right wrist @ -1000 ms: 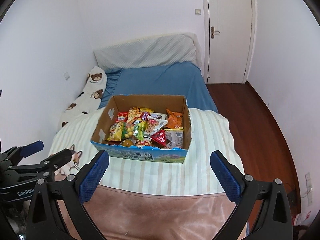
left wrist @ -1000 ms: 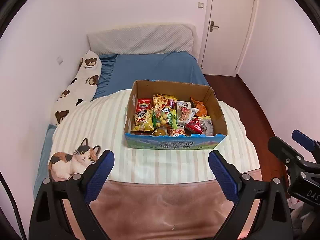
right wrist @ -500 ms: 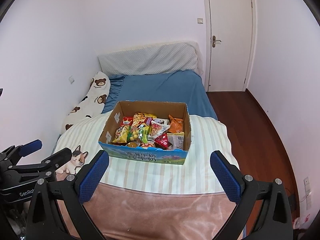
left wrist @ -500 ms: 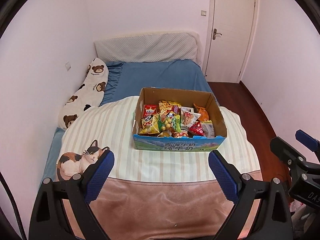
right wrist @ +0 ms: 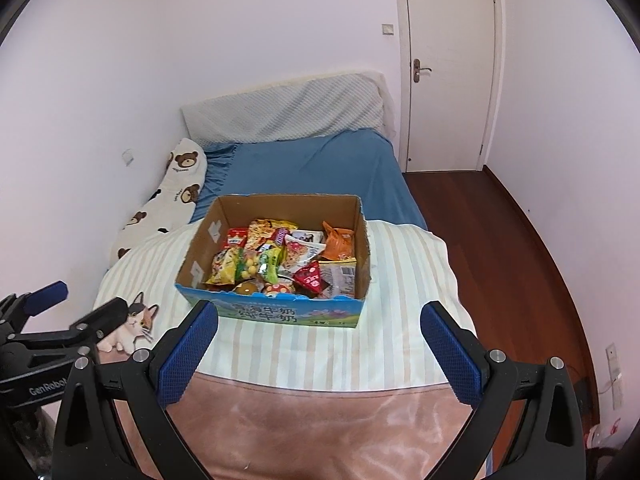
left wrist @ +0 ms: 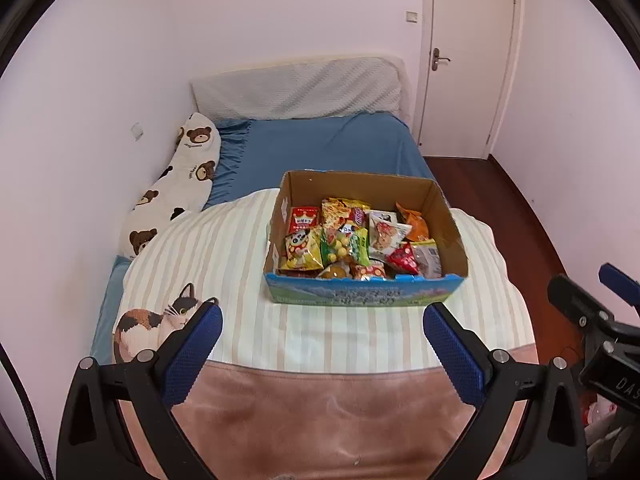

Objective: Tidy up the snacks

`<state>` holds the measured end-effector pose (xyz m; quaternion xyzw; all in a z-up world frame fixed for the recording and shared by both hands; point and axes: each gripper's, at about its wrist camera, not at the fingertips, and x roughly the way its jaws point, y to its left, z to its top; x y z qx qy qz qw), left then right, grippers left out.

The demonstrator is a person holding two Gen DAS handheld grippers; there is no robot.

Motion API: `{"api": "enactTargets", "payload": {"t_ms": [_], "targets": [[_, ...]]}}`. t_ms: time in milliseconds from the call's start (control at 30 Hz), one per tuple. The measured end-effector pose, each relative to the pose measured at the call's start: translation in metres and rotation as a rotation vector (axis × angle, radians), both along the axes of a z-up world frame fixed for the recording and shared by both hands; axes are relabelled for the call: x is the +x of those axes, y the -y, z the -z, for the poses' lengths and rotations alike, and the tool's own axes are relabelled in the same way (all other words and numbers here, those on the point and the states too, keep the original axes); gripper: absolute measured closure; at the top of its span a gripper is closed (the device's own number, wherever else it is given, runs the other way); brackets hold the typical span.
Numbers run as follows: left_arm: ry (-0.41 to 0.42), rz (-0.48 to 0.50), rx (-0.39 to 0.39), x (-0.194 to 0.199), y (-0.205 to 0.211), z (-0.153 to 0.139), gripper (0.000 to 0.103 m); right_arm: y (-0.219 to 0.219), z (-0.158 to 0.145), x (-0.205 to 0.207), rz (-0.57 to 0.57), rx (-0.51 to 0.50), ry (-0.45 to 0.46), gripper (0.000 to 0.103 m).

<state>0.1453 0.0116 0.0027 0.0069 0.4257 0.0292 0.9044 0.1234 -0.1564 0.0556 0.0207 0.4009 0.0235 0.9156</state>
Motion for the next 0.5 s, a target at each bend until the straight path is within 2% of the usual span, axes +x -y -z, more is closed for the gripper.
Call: {"api": "enactTargets", "payload": {"t_ms": [500], "targets": [[-0.034, -0.022, 0.029, 0.061, 0.009, 0.034, 0.000, 0.013, 0.044, 0.060, 0.072, -0.036, -0.025, 0.000]]}}
